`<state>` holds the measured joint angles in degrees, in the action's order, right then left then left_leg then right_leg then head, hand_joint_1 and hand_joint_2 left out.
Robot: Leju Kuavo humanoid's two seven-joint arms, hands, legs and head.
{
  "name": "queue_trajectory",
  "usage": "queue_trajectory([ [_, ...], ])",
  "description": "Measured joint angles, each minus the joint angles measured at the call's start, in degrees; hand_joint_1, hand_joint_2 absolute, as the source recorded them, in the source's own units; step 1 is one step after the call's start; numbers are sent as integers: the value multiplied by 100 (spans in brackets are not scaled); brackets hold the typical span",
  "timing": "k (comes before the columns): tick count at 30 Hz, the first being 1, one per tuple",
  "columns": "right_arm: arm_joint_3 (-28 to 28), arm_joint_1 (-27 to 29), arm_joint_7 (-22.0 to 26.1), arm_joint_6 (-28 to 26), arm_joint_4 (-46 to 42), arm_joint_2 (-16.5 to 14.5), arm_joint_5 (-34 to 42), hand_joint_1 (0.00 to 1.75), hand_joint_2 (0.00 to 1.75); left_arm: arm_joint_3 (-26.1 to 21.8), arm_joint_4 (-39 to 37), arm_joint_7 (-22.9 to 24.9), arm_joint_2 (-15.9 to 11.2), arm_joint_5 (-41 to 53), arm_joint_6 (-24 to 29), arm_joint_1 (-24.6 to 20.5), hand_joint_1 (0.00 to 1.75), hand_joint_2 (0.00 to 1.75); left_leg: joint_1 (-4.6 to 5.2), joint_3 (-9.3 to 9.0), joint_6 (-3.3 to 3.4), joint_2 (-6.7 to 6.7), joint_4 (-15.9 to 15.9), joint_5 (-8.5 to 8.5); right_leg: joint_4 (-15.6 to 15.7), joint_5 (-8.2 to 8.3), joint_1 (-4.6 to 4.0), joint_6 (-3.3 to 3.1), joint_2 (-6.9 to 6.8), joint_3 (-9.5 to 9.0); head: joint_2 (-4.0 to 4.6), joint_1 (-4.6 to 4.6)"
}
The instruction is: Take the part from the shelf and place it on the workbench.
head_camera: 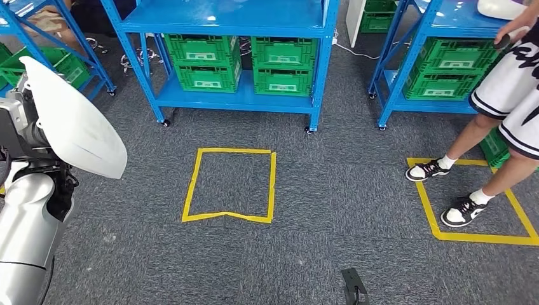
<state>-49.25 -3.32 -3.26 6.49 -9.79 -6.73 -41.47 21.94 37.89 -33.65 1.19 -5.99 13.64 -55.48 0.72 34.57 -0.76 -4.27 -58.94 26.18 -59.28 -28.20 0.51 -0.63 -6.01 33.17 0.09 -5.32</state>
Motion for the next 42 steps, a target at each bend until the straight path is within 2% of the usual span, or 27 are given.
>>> queue_trajectory([
  [2,-1,-3,0,0,0,0,-1,0,0,-8,7,-1,-12,0,0,0,175,175,7,11,74,146,24,-39,18,-1,-12,61,-124,-14,0,3],
  [3,-1,-5,0,1,0,0,-1,0,0,-15,14,-2,-20,0,0,0,175,175,-5,9,110,211,50,-63,-4,-31,-3,95,-99,-13,0,2],
  [5,0,-8,1,2,0,-4,-1,0,0,-32,28,-3,-15,0,0,-11,175,175,-44,6,181,336,102,-119,-346,-261,22,158,179,125,0,0],
  [7,0,3,-1,2,0,-5,-1,0,0,-39,29,1,11,0,0,-4,175,175,-64,36,215,469,109,-147,-1098,-633,40,199,503,465,0,-2],
  [8,0,9,-2,1,0,-3,-1,0,0,-39,27,1,22,0,0,10,175,175,-65,49,217,544,106,-155,-1437,-751,41,209,561,632,0,-3],
  [9,0,13,-2,1,0,-1,-1,0,0,-39,23,2,27,0,0,25,175,175,-66,58,212,623,102,-162,-1605,-766,39,210,583,725,0,-3],
  [10,-1,14,-2,0,0,0,-1,0,0,-39,21,2,27,0,0,35,175,175,-66,64,204,700,94,-169,-1538,-661,37,201,597,705,0,-4],
  [11,0,13,-2,0,0,0,-1,0,0,-39,21,2,27,0,0,39,175,175,-67,67,193,776,86,-175,-1252,-466,38,183,629,578,0,-5],
  [13,0,12,-1,1,0,5,-1,0,0,-39,27,1,32,0,0,35,175,175,-68,82,161,913,66,-185,-409,-94,38,123,842,187,0,-2],
  [15,1,9,-2,1,0,12,-2,0,0,-40,32,0,37,0,0,29,175,175,-75,123,96,1034,63,-210,37,17,26,75,982,-12,0,2],
  [17,0,4,-4,1,0,14,-4,0,0,-44,33,0,21,0,0,28,175,175,-90,157,10,1153,98,-257,90,30,12,32,890,-33,0,3],
  [18,-1,-4,-4,0,0,9,-8,0,0,-50,38,-1,1,1,0,30,175,175,-96,172,-19,1148,101,-264,132,58,17,-2,824,-57,0,1],
  [20,-1,-14,-5,-2,0,3,-19,0,0,-62,49,-1,-33,5,0,23,175,175,-84,295,-62,905,-125,-121,232,120,43,-77,687,-116,0,33],
  [22,-2,-8,-9,-10,0,1,-28,0,0,-73,55,2,-39,10,0,23,175,175,-99,618,-105,590,-817,233,270,138,49,-112,550,-135,0,72],
  [24,-2,1,-15,-17,0,0,-34,0,0,-78,54,4,-42,17,0,42,175,175,-151,919,-169,504,-1454,451,263,126,67,-105,407,-135,0,79],
  [25,-2,1,-17,-17,0,-1,-35,0,0,-79,53,6,-46,23,0,50,175,175,-182,938,-203,487,-1500,413,252,114,87,-88,338,-136,0,80],
  [26,-2,0,-17,-16,0,-2,-35,0,0,-81,54,9,-49,30,0,51,175,175,-214,837,-238,455,-1313,279,236,97,113,-59,271,-141,0,81],
  [28,-2,-2,-14,-15,-4,12,-43,0,0,-87,63,15,-54,53,0,35,175,175,-256,431,-315,245,-559,-43,169,33,150,42,146,-146,0,100],
  [30,-2,-4,-5,-16,-12,26,-75,0,0,-101,111,23,-63,74,4,45,175,175,-269,191,-270,104,-84,-169,94,-41,135,155,38,-146,0,95],
  [33,3,-5,8,-6,-17,16,-163,0,0,-168,230,19,-182,81,18,156,175,175,-242,219,-86,260,-67,-158,113,-61,138,256,-88,-189,0,49],
  [35,10,-10,15,2,-17,2,-209,0,0,-233,326,9,-285,81,17,212,175,175,-240,234,-6,381,-63,-176,-72,-224,167,286,104,-126,0,37],
  [36,13,-9,17,4,-17,-2,-222,0,0,-257,367,4,-315,82,14,228,175,175,-240,242,25,443,-60,-186,-341,-390,166,286,265,-8,0,28],
  [37,14,-5,20,5,-17,-2,-234,0,0,-277,400,1,-341,82,11,247,175,175,-230,253,50,513,-60,-191,-725,-592,153,274,430,167,0,21],
  [39,14,8,25,13,-17,-2,-259,0,0,-308,444,-2,-376,75,11,322,175,175,-186,265,84,665,-59,-200,-1474,-859,92,218,539,559,0,7],
  [40,16,9,27,19,-17,-3,-274,0,0,-332,469,-3,-404,72,16,375,175,175,-153,267,96,745,-60,-205,-1615,-840,50,164,556,663,0,3],
  [41,19,9,25,27,-17,-4,-292,0,0,-360,500,-3,-439,68,27,422,175,175,-121,267,107,823,-60,-210,-1533,-714,4,91,579,666,0,1],
  [42,22,8,22,35,-17,-6,-310,0,0,-390,539,-3,-474,69,43,456,175,175,-90,265,118,902,-60,-217,-1226,-499,-49,1,628,555,0,2],
])
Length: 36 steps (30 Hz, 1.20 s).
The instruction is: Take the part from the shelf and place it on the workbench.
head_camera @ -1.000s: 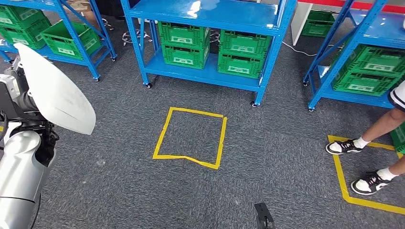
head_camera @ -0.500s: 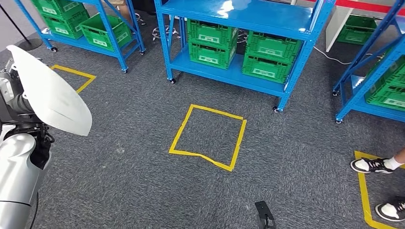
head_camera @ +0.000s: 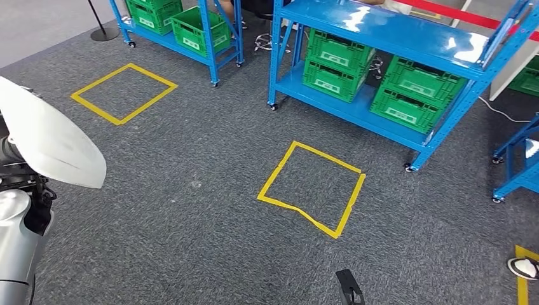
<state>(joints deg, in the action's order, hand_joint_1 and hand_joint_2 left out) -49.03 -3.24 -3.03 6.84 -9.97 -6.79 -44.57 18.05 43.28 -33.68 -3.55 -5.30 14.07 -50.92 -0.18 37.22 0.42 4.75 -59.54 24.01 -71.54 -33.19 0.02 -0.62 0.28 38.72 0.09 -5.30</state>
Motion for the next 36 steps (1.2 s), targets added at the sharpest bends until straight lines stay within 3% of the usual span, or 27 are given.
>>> queue_trajectory([
  [1,3,0,-4,8,0,1,-17,0,0,-32,43,0,-31,3,16,22,175,175,13,2,11,72,3,-8,431,230,-56,-111,127,-171,0,2],
  [3,10,-3,-14,19,-1,12,-48,0,0,-91,119,1,-86,12,39,54,175,175,13,17,1,198,16,-35,1075,506,-127,-281,367,-447,0,9],
  [4,14,-6,-18,21,-1,16,-51,0,0,-117,148,3,-111,16,41,86,175,175,-9,30,-23,257,29,-52,1214,542,-152,-330,430,-503,0,3],
  [6,19,-13,-17,22,-2,14,-25,0,0,-155,201,20,-169,34,42,157,175,175,-29,46,-97,391,77,-100,1302,575,-167,-346,329,-542,0,-20],
  [7,19,-16,-12,22,-2,10,-1,0,0,-167,229,33,-190,49,47,181,175,175,-16,58,-119,349,83,-109,1369,610,-149,-329,249,-578,0,-25],
  [9,18,-14,1,22,-2,3,45,0,0,-181,261,82,-208,84,68,159,175,175,20,178,-161,29,-142,55,1515,685,-98,-307,82,-660,0,10],
  [11,18,-2,1,24,-2,-2,75,0,0,-183,261,115,-182,108,83,130,175,175,-1,475,-218,-320,-795,420,1561,702,-80,-298,-82,-689,0,49],
  [13,17,4,-3,23,-2,-3,98,0,0,-183,244,118,-155,119,84,154,175,175,-54,709,-291,-409,-1344,607,1548,685,-54,-273,-239,-687,0,54],
  [14,15,3,-2,21,-2,-5,111,0,0,-184,235,116,-150,121,84,169,175,175,-77,688,-324,-433,-1345,557,1533,669,-35,-250,-312,-686,0,54],
  [16,7,3,3,18,-2,-9,138,0,0,-198,225,110,-149,121,83,170,175,175,-106,322,-377,-566,-743,257,1466,616,3,-179,-447,-685,0,58],
  [18,-6,2,8,9,-3,-4,149,0,0,-222,228,104,-140,121,80,148,175,175,-94,-58,-343,-791,-116,76,1366,531,0,-86,-560,-676,0,62],
  [19,-10,1,6,5,-3,-2,152,0,0,-235,230,103,-137,121,78,142,175,175,-83,-137,-296,-851,24,61,1329,498,-13,-44,-609,-677,0,55],
  [21,-14,1,-1,0,-3,-3,155,0,0,-263,235,98,-149,121,73,144,175,175,-64,-114,-178,-750,34,68,1314,470,-17,21,-716,-690,0,34],
  [22,-15,-1,-3,0,-2,-6,155,0,0,-282,238,92,-160,123,68,143,175,175,-65,-102,-140,-686,39,58,1301,451,-2,58,-704,-694,0,29],
  [24,-17,-1,0,2,-2,-13,152,0,0,-312,246,78,-166,128,53,134,175,175,-82,-83,-76,-559,56,27,1069,266,36,123,-467,-601,0,15],
  [26,-19,13,5,13,-2,-16,147,0,0,-322,248,69,-151,132,32,133,175,175,-89,-58,-39,-424,60,6,411,-99,55,159,-160,-297,0,-9],
  [28,-21,29,7,24,-2,-16,141,0,0,-327,239,67,-144,132,15,151,175,175,-79,-35,-25,-274,57,-4,-217,-311,52,157,-74,27,0,-27],
  [29,-21,31,10,27,-2,-16,139,0,0,-335,232,66,-151,132,8,161,175,175,-75,-28,-26,-196,54,-10,-267,-253,51,142,-60,74,0,-32],
  [30,-21,32,16,30,-2,-16,137,0,0,-349,227,63,-161,132,-1,166,175,175,-74,-26,-31,-119,51,-15,-97,-92,50,120,-38,14,0,-33],
  [31,-21,31,22,31,-2,-15,134,0,0,-364,224,57,-170,132,-11,165,175,175,-75,-26,-40,-44,48,-20,260,138,50,90,28,-138,0,-34],
  [33,-21,31,30,33,-2,-7,128,0,0,-395,217,43,-188,125,-29,149,175,175,-83,-10,-78,91,46,-41,978,459,53,35,291,-451,0,-28],
  [35,-21,31,30,33,-2,2,121,0,0,-413,198,19,-220,102,-40,133,175,175,-104,28,-154,218,65,-80,1239,513,37,9,412,-554,0,-32],
  [36,-21,29,30,33,-2,2,114,0,0,-420,185,4,-250,85,-42,128,175,175,-114,42,-201,287,88,-107,1256,524,24,-2,352,-552,0,-37],
])
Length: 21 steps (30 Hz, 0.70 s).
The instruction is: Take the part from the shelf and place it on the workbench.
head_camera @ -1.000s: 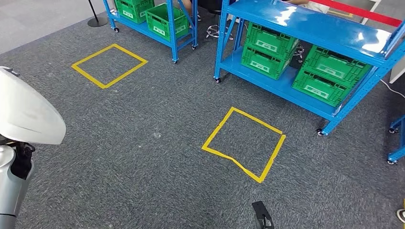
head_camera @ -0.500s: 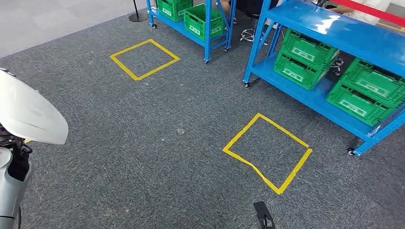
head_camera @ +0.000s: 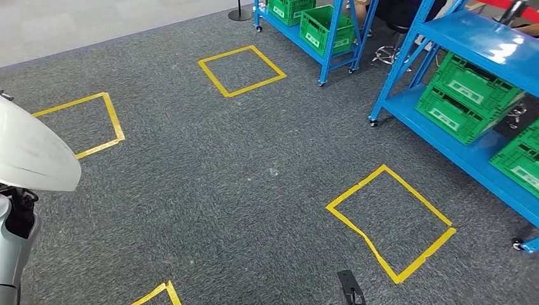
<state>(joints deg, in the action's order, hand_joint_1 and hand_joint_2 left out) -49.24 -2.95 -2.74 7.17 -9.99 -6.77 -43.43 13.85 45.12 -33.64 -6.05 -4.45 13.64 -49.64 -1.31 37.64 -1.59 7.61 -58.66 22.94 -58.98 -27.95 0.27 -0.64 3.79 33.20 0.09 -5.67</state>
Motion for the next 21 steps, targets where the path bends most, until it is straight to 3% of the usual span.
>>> queue_trajectory([
  [1,0,-5,0,0,0,1,-9,0,0,-13,-11,-15,-36,-16,-1,0,175,175,-9,16,-38,21,9,-16,29,21,9,-27,-73,-10,0,-3],
  [3,0,-11,-1,0,0,2,-27,0,0,-39,-32,-39,-104,-48,-1,-14,175,175,19,104,-84,-216,-140,85,106,72,21,-94,-213,-44,0,15],
  [5,-1,-5,-10,-5,0,2,-37,0,0,-51,-57,-57,-130,-70,-1,-33,175,175,51,364,-106,-576,-735,434,143,92,9,-142,-364,-62,0,48],
  [7,-3,4,-26,-13,0,2,-43,0,0,-52,-96,-68,-137,-78,-1,-22,175,175,51,647,-133,-685,-1436,748,140,87,-6,-160,-519,-59,0,65],
  [8,-4,3,-31,-15,0,2,-44,0,0,-52,-117,-73,-144,-78,-1,-10,175,175,51,682,-142,-698,-1574,775,138,84,-8,-163,-596,-58,0,67],
  [9,-4,0,-36,-15,0,1,-45,0,0,-52,-136,-79,-152,-80,-1,-3,175,175,51,598,-144,-716,-1476,694,133,80,-10,-161,-668,-58,0,67],
  [11,-4,-6,-38,-15,0,-9,-46,0,0,-55,-154,-95,-168,-84,-1,-19,175,175,65,165,-126,-893,-740,398,108,56,-16,-142,-808,-61,0,67],
  [13,-4,-10,-40,-16,0,-19,-47,0,0,-58,-157,-115,-170,-91,-1,-51,175,175,105,-183,-49,-1074,-119,231,56,17,-50,-96,-927,-51,0,63],
  [14,-4,-13,-44,-18,0,-20,-47,0,0,-63,-160,-126,-171,-96,-1,-58,175,175,124,-231,-7,-1103,-18,229,41,5,-68,-75,-979,-48,0,58],
  [16,-4,-24,-50,-23,0,-22,-45,0,0,-79,-171,-138,-191,-102,-1,-54,175,175,131,-223,75,-969,1,202,34,-11,-76,-31,-1069,-53,0,45],
  [18,-4,-33,-51,-27,0,-31,-44,0,0,-90,-184,-143,-205,-103,-2,-65,175,175,108,-218,141,-854,31,168,-109,-134,-43,36,-888,-1,0,37],
  [20,-5,-28,-51,-30,0,-41,-41,0,0,-91,-198,-144,-183,-103,-8,-87,175,175,84,-208,186,-742,46,142,-680,-458,-5,96,-552,251,0,16],
  [21,-9,-23,-51,-32,0,-44,-38,0,0,-91,-210,-142,-170,-103,-12,-91,175,175,82,-197,198,-679,45,135,-1087,-639,2,113,-463,441,0,6],
])
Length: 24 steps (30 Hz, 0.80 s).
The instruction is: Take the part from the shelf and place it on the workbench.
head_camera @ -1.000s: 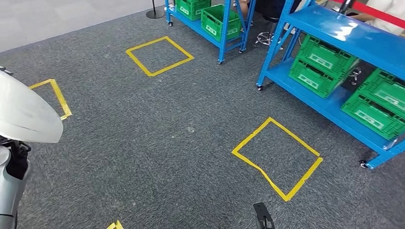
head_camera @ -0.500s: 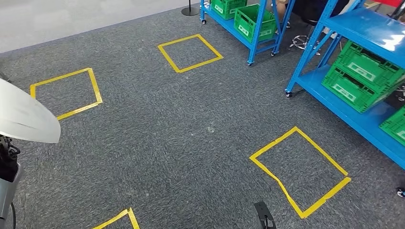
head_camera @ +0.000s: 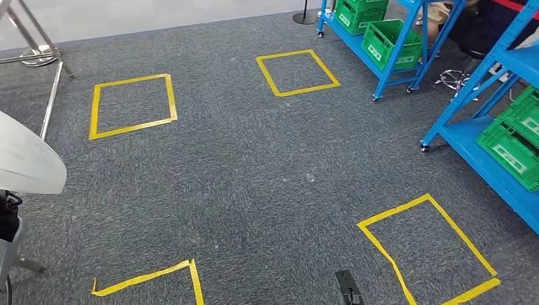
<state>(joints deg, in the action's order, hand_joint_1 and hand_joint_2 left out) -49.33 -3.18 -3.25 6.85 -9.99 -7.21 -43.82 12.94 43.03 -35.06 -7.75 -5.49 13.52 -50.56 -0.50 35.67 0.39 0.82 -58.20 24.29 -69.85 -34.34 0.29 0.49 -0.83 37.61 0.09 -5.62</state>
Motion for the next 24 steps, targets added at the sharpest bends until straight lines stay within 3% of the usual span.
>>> queue_trajectory([
  [1,-4,6,-1,-2,0,-1,3,0,0,0,-14,1,12,0,-4,0,175,175,0,10,3,70,-2,-6,-352,-121,5,10,37,174,0,-7],
  [2,-10,10,-1,-4,0,-1,5,0,0,0,-30,1,19,0,-8,0,175,175,-1,16,-1,145,-5,-12,-538,-138,10,13,51,275,0,-9],
  [3,-16,11,-1,-8,0,-2,7,0,0,0,-46,1,21,0,-8,-2,175,175,-3,20,-9,218,-9,-19,-495,-42,18,10,62,268,0,-10],
  [4,-21,11,-1,-12,0,-2,8,0,0,0,-60,0,22,0,-8,-9,175,175,-7,22,-21,290,-16,-25,-229,147,31,4,92,151,0,-10],
  [6,-28,10,-1,-23,0,-3,8,0,0,0,-76,-7,27,0,-7,-42,175,175,-14,41,-61,421,-37,-36,570,518,72,-2,330,-220,0,-8],
  [8,-32,11,-7,-33,0,-8,9,0,0,0,-93,-20,35,0,-5,-80,175,175,-24,91,-138,554,-44,-66,1010,631,85,-11,528,-412,0,-7],
  [10,-38,8,-6,-38,0,-12,10,0,0,-7,-120,-39,22,0,-1,-91,175,175,-42,130,-235,702,-5,-123,1055,631,65,-62,452,-426,0,-6],
  [11,-41,0,2,-38,0,-15,10,0,0,-17,-129,-50,6,1,3,-87,175,175,-46,152,-266,673,-8,-124,1078,654,63,-108,377,-438,0,-7],
  [13,-44,-12,15,-39,0,-22,8,0,0,-38,-149,-62,-32,2,9,-94,175,175,-29,284,-304,380,-258,47,1126,704,59,-209,232,-459,0,26],
  [15,-51,-1,17,-40,0,-24,2,0,0,-46,-168,-68,-49,2,10,-99,175,175,-13,591,-321,51,-980,440,1138,717,28,-268,86,-451,0,61],
  [17,-61,13,17,-38,0,-23,-5,0,0,-49,-188,-73,-60,2,10,-72,175,175,-15,843,-336,-14,-1618,684,1135,715,0,-285,-73,-438,0,64],
  [18,-64,13,17,-37,0,-23,-8,0,0,-52,-195,-76,-70,2,10,-56,175,175,-14,827,-334,-22,-1649,655,1133,714,-8,-289,-148,-435,0,65],
  [20,-66,5,20,-30,0,-26,-16,0,0,-63,-197,-88,-90,5,8,-43,175,175,-2,479,-306,-112,-1086,361,1119,702,-23,-288,-291,-437,0,64],
  [22,-66,-1,25,-14,0,-27,-32,0,0,-79,-185,-100,-101,15,5,-55,175,175,50,70,-247,-374,-356,146,1086,672,-55,-260,-413,-432,0,68],
  [24,-66,-3,27,5,0,-27,-48,0,0,-90,-172,-106,-128,23,2,-50,175,175,98,-59,-177,-484,-76,119,1060,652,-87,-222,-532,-425,0,62],
])
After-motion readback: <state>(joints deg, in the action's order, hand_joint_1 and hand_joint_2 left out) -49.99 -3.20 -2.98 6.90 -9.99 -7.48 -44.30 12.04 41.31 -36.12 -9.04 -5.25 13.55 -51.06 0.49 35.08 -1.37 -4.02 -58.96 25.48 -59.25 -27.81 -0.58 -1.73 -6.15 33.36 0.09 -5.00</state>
